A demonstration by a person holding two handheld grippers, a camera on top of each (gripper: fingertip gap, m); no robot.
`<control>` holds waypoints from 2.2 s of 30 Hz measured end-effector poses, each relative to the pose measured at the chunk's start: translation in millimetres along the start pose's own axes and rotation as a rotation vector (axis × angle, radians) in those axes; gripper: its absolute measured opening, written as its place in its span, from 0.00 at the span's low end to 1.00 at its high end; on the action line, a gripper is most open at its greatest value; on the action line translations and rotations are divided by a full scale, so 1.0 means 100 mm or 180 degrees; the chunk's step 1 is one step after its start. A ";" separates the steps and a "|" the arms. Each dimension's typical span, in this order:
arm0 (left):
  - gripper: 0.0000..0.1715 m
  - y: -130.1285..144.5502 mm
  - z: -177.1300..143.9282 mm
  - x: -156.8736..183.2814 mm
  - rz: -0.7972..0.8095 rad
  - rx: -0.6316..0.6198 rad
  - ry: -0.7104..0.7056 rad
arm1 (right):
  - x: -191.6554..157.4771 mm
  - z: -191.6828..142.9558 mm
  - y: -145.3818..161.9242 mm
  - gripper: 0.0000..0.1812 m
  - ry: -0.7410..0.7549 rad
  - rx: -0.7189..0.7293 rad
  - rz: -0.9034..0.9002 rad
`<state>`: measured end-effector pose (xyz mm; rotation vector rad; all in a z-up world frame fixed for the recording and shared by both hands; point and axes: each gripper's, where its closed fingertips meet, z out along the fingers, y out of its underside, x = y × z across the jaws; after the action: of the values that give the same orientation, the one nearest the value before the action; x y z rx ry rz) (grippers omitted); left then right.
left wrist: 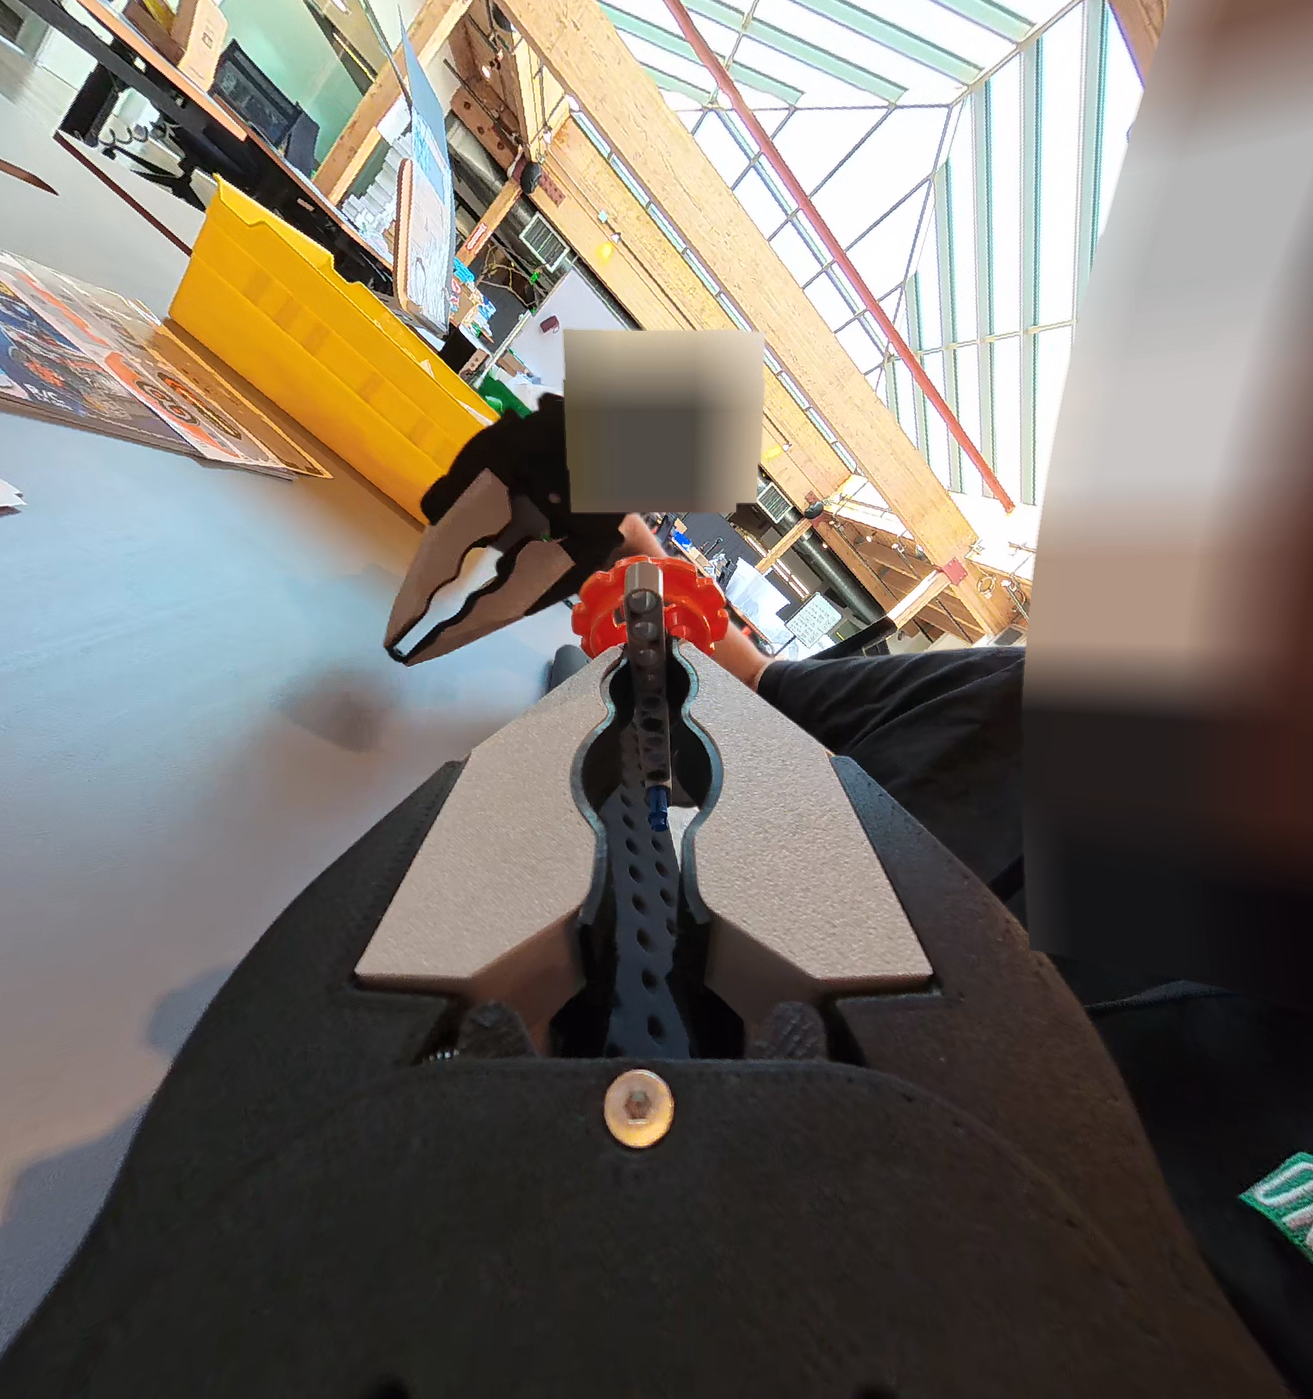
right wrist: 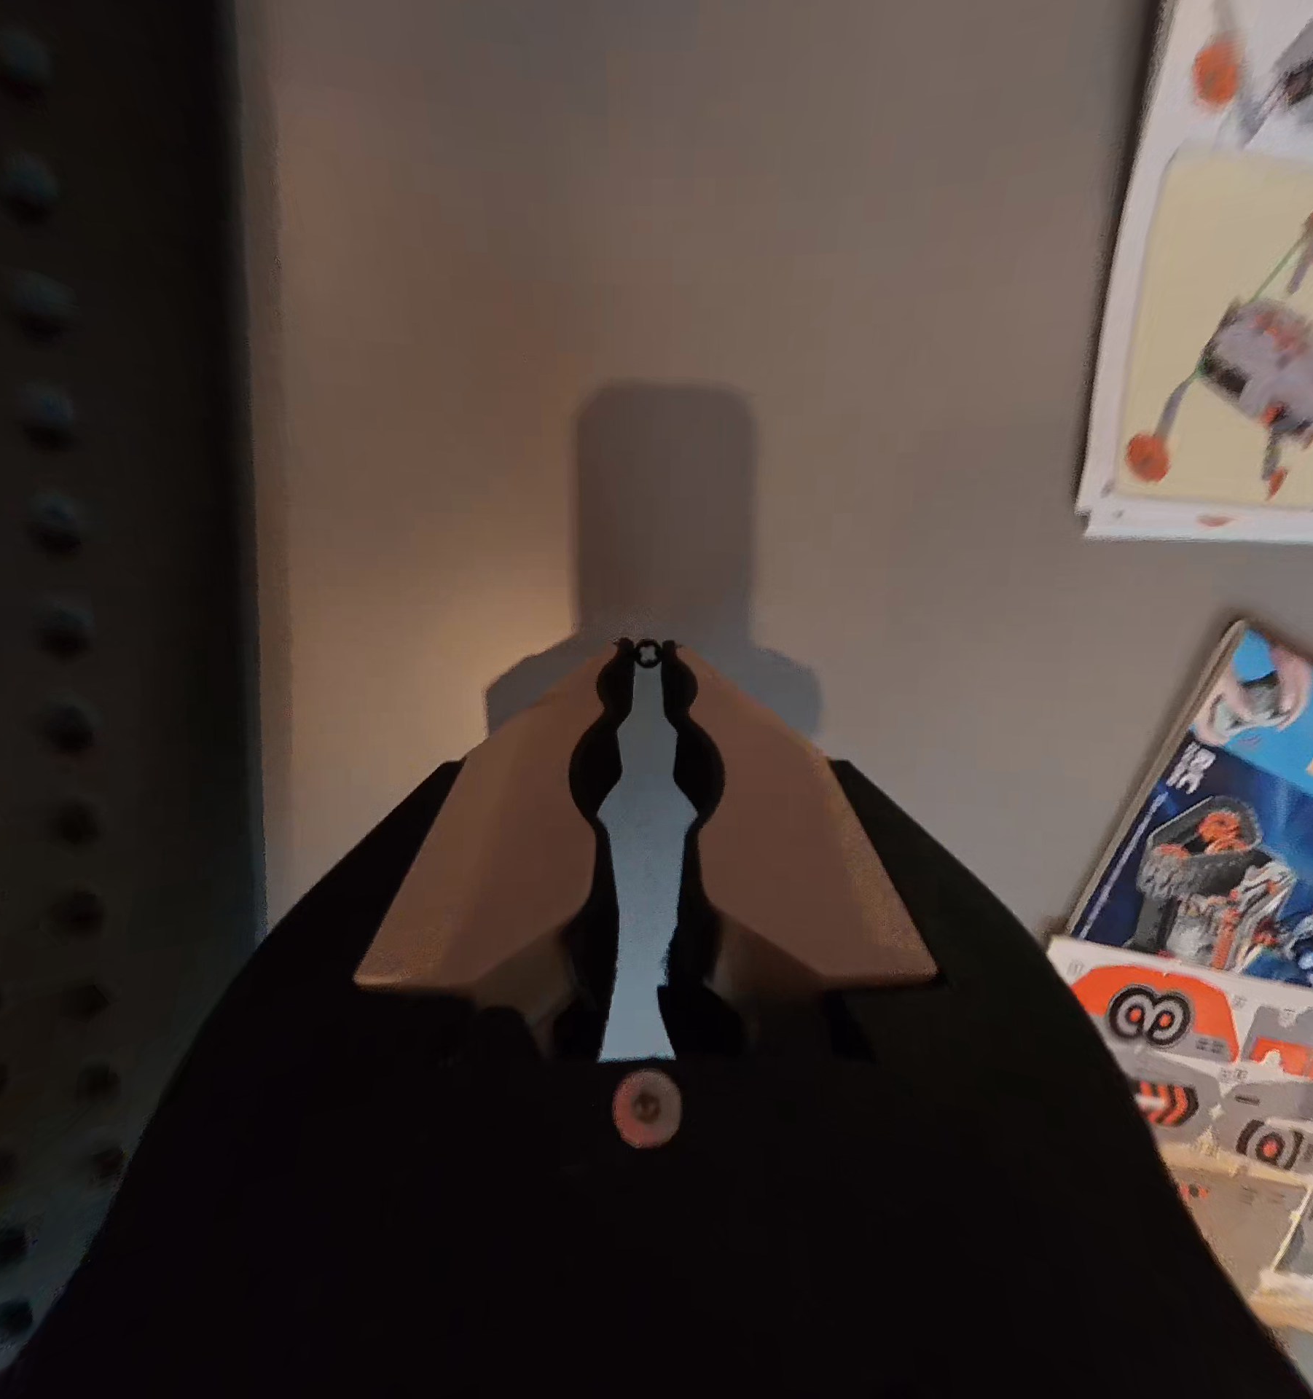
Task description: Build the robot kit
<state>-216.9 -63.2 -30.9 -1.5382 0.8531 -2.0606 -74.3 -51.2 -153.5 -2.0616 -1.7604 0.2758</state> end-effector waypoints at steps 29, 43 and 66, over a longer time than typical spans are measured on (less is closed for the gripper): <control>0.03 0.01 0.04 0.16 0.0248 -0.0037 0.0171 | -0.28 -0.73 -1.86 0.03 0.0083 0.3018 -0.0131; 0.03 0.04 0.04 0.13 0.0189 -0.0095 0.0125 | -0.26 -0.70 -1.84 0.03 -0.0177 0.3197 0.0195; 0.03 0.14 -0.01 -0.16 -0.0358 -0.0268 -0.0107 | -0.15 -0.41 -1.70 0.03 -0.0666 0.3192 0.0933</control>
<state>-213.8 -62.0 -51.9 -1.6966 0.8693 -2.0945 -212.3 -53.3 -45.0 -1.5226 -1.0219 1.2092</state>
